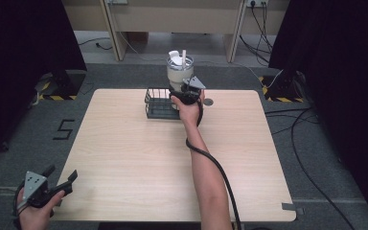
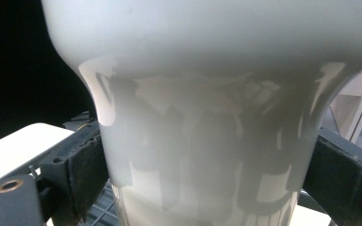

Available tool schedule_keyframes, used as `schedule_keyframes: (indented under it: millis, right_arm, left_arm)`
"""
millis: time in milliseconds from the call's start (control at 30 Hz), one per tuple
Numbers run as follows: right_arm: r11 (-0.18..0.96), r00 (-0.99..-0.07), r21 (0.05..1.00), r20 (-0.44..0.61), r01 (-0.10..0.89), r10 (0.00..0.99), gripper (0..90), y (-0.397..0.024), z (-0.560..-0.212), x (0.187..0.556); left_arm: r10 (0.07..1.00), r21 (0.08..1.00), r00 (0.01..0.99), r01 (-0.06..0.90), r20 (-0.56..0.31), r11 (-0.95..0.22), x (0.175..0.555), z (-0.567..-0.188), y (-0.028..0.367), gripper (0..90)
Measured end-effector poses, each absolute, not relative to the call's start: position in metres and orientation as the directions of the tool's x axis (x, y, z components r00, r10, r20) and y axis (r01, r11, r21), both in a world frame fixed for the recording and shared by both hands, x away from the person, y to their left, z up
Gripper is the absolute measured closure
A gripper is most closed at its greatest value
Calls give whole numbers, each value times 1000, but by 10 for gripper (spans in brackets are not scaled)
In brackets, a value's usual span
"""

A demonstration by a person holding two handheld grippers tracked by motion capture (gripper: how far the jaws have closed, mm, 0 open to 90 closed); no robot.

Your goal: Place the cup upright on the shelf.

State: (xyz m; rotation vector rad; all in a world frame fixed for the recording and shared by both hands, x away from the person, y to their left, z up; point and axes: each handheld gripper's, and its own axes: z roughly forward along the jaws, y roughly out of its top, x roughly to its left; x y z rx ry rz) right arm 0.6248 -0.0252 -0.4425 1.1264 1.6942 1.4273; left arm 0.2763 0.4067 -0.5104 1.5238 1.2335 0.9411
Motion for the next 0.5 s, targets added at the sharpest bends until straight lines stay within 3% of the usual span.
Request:
schedule_keyframes:
  millis: [500]
  right_arm:
    - [37,-426,984,42,176,904,97,-26,-448,622]
  left_arm:
    - [979,962,205,265,14,-69,276,-510,406,153]
